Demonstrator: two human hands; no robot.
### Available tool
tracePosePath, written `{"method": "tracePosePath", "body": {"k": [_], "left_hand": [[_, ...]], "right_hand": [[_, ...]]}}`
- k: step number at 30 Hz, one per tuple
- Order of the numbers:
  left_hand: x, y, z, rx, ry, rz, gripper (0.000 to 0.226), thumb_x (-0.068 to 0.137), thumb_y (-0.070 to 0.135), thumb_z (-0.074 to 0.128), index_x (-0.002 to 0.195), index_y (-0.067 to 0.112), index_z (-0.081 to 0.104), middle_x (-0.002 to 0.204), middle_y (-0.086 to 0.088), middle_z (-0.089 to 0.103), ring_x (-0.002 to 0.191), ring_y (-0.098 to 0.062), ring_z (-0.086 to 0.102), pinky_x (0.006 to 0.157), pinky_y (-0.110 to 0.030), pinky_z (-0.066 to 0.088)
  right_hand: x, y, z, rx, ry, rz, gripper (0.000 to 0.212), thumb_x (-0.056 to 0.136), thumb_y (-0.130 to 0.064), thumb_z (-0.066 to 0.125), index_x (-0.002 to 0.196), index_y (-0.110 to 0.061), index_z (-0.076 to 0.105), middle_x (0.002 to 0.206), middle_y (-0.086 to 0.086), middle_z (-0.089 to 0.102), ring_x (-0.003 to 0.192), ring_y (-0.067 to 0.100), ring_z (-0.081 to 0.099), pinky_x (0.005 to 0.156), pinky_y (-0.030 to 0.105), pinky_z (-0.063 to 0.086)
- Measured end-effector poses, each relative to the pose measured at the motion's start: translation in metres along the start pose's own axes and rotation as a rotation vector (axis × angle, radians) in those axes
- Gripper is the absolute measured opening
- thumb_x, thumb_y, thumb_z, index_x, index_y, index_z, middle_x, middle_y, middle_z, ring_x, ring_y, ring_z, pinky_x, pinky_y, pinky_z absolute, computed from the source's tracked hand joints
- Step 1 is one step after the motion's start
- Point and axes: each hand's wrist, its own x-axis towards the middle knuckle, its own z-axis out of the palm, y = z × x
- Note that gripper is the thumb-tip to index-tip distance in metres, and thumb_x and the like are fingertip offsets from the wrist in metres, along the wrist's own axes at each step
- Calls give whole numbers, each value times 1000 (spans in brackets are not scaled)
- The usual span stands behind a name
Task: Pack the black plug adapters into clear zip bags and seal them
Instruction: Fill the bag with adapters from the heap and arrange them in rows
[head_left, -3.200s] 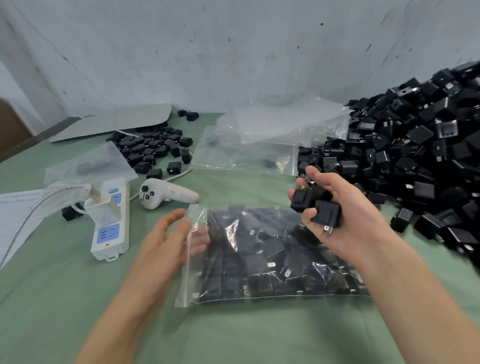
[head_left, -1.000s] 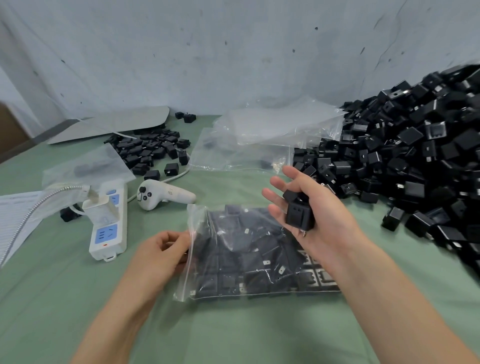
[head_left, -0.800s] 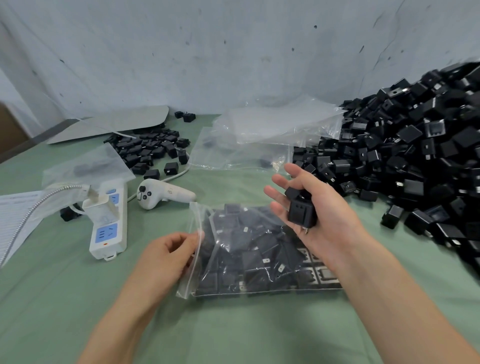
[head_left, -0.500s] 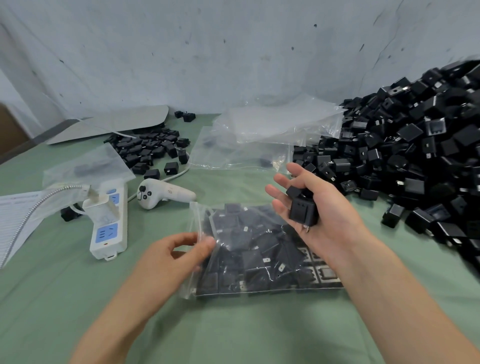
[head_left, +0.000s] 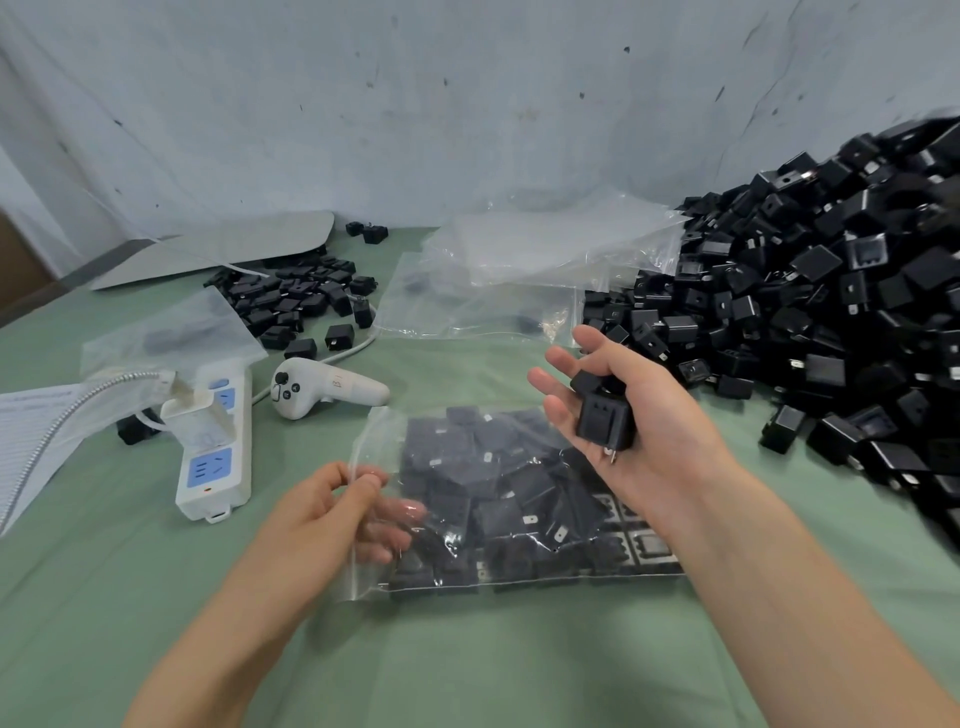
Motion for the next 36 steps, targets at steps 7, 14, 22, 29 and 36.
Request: {"method": "tracePosePath", "body": {"k": [7, 14, 22, 29, 36], "left_hand": [[5, -3, -7, 10, -128, -21, 14, 105, 20, 43, 96, 11, 49, 95, -13, 77, 56, -17, 61, 48, -22, 49], [0, 1, -2, 29, -166, -31, 16, 105, 24, 44, 99, 11, 51, 95, -9, 78, 57, -14, 61, 50, -22, 49], [-11, 23, 9, 212, 267, 470, 12, 97, 37, 55, 102, 45, 63, 90, 15, 67, 75, -6, 63, 69, -27, 51], [-28, 24, 61, 203, -19, 489, 15, 89, 47, 65, 104, 46, 64, 95, 18, 68, 83, -2, 66, 69, -15, 48], [-31, 28, 60, 83, -77, 505, 26, 76, 52, 67, 100, 43, 60, 95, 13, 69, 85, -5, 67, 67, -20, 51]], "right_hand": [[1, 2, 0, 25, 2, 19, 27, 93, -1, 53, 110, -14, 69, 111, 12, 73, 91, 30, 75, 57, 29, 57], [-3, 3, 4, 134, -9, 62, 23, 94, -1, 52, 110, -8, 67, 109, 17, 70, 88, 33, 75, 61, 31, 60], [-6, 21, 17, 257, -96, 117, 20, 93, 0, 53, 108, -7, 65, 95, 17, 71, 87, 35, 74, 65, 34, 61], [-12, 53, 36, 164, -158, 83, 22, 93, -8, 52, 108, -19, 64, 92, 3, 73, 94, 26, 75, 79, 42, 60], [-15, 52, 39, 169, -168, 10, 19, 94, -12, 54, 105, -23, 65, 91, 1, 71, 93, 22, 75, 93, 49, 54]]}}
